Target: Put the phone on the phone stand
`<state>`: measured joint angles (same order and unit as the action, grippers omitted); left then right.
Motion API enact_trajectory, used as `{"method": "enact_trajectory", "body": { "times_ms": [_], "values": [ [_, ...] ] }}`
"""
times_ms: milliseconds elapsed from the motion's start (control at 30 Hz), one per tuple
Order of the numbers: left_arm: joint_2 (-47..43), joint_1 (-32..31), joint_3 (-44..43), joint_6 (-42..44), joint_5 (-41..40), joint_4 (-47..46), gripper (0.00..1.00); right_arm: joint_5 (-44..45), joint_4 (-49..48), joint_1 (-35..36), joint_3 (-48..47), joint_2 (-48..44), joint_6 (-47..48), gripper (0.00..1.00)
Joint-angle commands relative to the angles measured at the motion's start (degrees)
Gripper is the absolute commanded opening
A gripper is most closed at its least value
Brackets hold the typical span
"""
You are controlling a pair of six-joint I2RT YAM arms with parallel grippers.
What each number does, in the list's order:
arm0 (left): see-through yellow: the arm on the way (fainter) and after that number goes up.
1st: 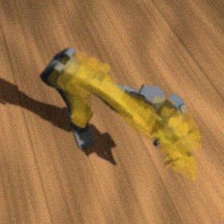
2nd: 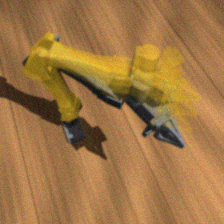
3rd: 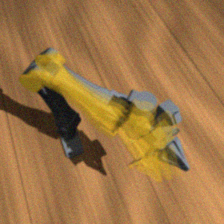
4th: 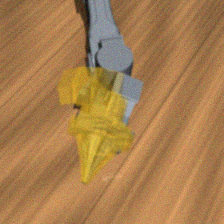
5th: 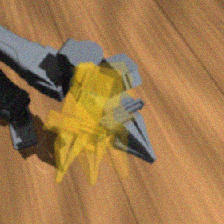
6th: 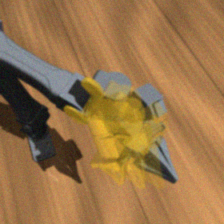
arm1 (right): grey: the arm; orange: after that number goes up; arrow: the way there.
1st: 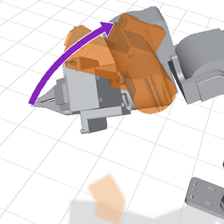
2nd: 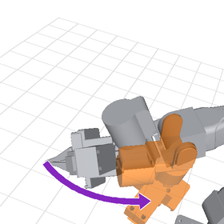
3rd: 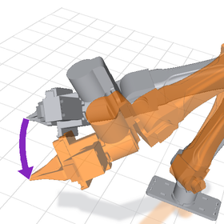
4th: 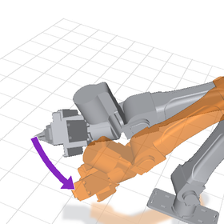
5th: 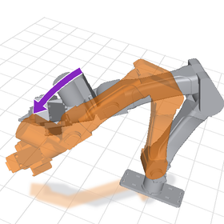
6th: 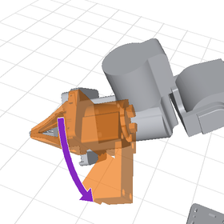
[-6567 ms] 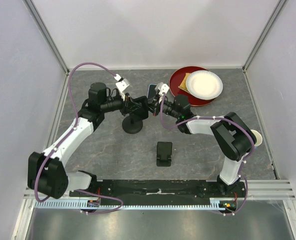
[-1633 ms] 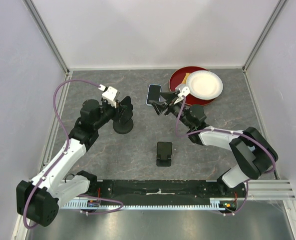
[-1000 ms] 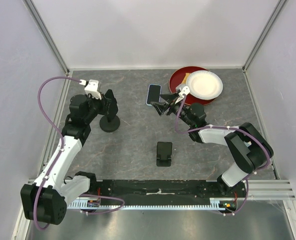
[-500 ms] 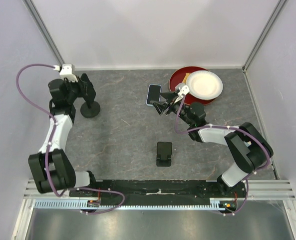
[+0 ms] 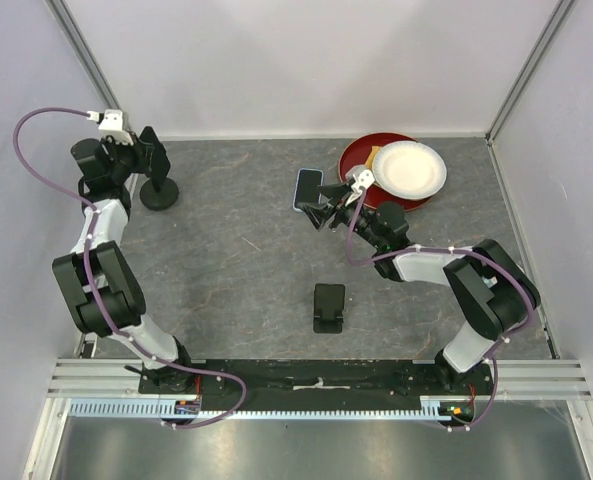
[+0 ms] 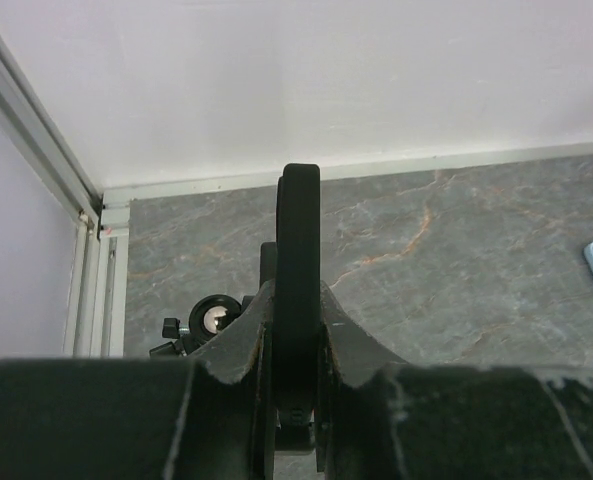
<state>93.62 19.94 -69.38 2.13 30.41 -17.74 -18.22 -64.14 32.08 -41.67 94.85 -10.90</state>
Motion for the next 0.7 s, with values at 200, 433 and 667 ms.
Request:
{"method": "enact_trajectory", "body": {
  "times_ms": [200,433,667],
  "values": [
    [3.67,2.03,-8.48,5.95,5.44,-12.94,0.02,-4.46,-4.24,-0.43,-3.68,2.88,-2.37,0.75],
    [6.92,4.05,-12.0,6.39,8.43,-12.06,0.02,-5.51,-4.85,-1.05,-3.86,3.5,-3.08,0.75],
    [9.47,5.36,-13.5,5.08,7.99,-10.12,0.02,-6.74,-6.17,-1.93,-3.86,4.03,-4.57,0.75]
  ]
}}
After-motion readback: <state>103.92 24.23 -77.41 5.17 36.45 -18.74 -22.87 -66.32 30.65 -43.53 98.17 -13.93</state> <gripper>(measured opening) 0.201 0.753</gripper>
